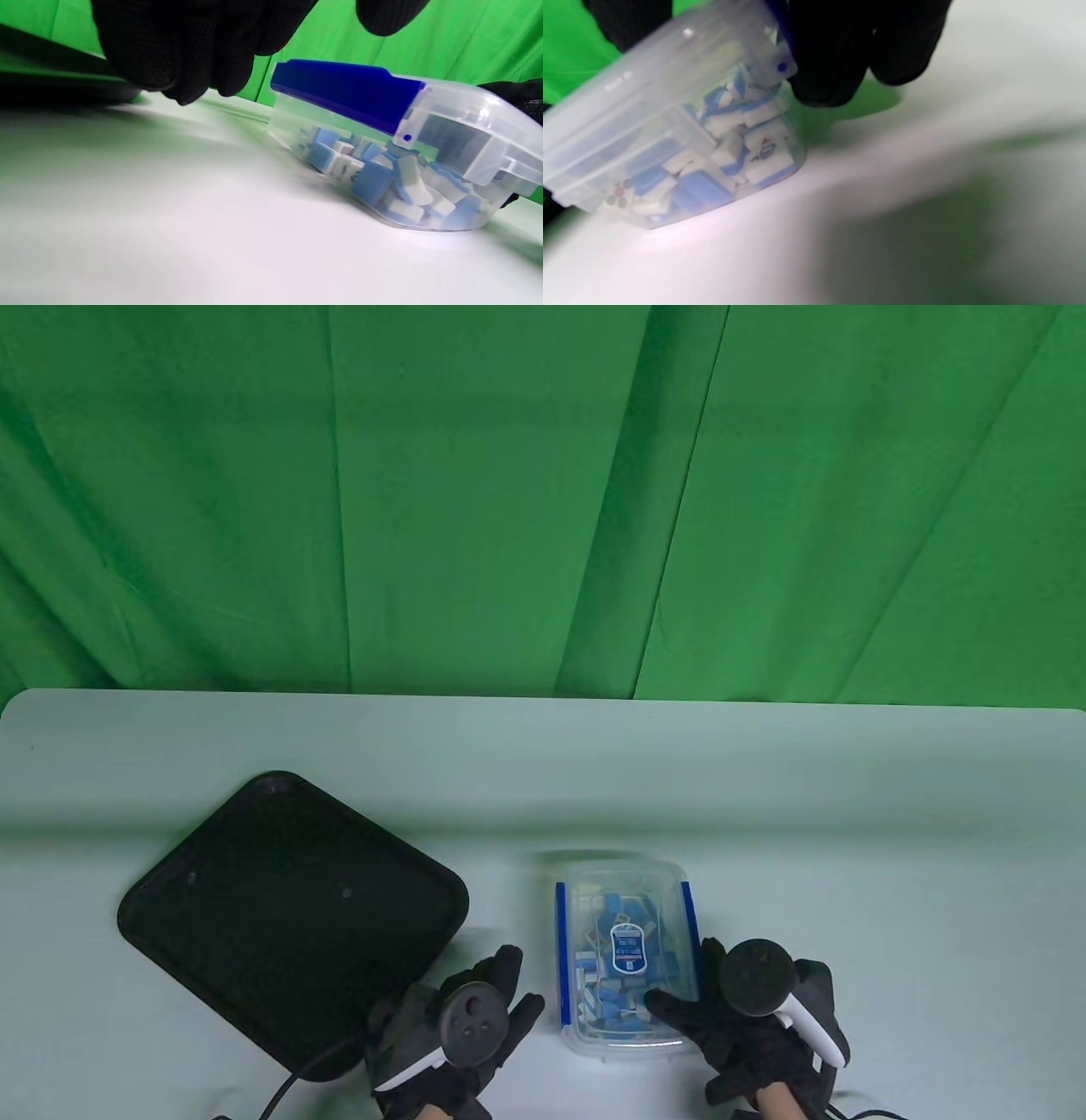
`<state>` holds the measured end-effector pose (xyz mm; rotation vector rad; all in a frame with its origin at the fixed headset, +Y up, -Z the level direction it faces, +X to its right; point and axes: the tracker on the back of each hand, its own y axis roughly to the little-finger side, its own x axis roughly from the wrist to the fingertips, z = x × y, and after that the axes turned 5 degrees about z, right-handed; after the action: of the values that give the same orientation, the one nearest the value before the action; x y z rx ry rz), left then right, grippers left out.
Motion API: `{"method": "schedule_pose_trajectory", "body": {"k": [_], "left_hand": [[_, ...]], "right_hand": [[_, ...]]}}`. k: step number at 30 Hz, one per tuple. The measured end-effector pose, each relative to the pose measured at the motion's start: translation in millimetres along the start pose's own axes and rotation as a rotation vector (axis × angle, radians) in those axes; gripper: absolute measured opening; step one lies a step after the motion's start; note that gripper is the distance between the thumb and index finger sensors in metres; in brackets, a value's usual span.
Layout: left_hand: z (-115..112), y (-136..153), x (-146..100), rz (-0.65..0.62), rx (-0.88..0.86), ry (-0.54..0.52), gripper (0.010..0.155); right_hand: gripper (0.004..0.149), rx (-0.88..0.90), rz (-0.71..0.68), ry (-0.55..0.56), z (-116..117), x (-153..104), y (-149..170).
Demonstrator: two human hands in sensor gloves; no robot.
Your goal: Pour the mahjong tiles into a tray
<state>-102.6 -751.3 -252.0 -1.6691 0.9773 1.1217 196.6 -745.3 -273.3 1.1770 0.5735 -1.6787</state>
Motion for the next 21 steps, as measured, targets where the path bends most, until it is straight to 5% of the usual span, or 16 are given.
{"method": "schedule_pose_trajectory", "body": {"k": [14, 21], "left_hand": [[-10, 9, 7, 0.048, -0.197, 0.161, 0.078], [-10, 11, 8, 0.06, -0.227, 0.183, 0.071]], "right_hand": [[0.103, -0.067, -0.091, -0.063, 21, -9, -31], [0.074, 0.038, -0.094, -0.072, 21, -4, -23]]}}
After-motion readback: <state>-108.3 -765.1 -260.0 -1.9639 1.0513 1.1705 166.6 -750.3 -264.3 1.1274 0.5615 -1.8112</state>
